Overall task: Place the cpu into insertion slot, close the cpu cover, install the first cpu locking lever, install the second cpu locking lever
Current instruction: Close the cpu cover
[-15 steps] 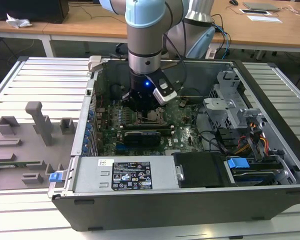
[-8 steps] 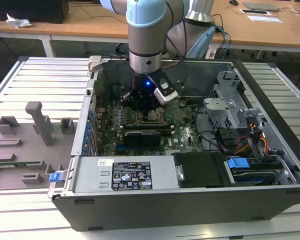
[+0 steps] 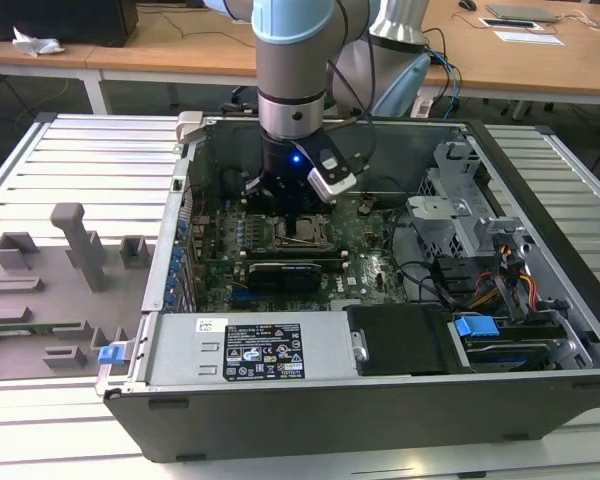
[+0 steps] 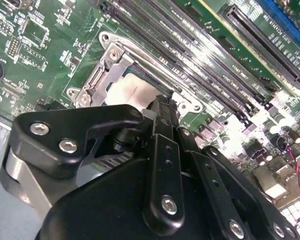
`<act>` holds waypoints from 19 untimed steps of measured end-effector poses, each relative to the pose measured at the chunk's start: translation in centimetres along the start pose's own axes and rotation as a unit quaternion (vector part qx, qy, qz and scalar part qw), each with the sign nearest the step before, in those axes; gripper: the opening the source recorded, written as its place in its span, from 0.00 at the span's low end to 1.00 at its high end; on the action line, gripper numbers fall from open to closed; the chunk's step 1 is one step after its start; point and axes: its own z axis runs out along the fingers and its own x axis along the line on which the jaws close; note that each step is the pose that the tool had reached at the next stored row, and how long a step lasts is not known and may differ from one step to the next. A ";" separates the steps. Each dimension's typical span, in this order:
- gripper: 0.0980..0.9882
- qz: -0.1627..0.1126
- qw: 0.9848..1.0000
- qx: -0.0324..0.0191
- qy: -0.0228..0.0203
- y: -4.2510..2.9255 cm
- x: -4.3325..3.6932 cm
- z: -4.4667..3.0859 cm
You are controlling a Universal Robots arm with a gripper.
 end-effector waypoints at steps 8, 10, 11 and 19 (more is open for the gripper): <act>0.01 0.000 1.000 0.000 0.000 0.66 0.86 0.04; 0.01 0.000 1.000 0.000 0.000 0.68 0.98 0.12; 0.01 0.000 1.000 0.000 0.000 0.71 1.06 0.20; 0.01 0.000 1.000 -0.002 0.000 0.83 1.17 0.76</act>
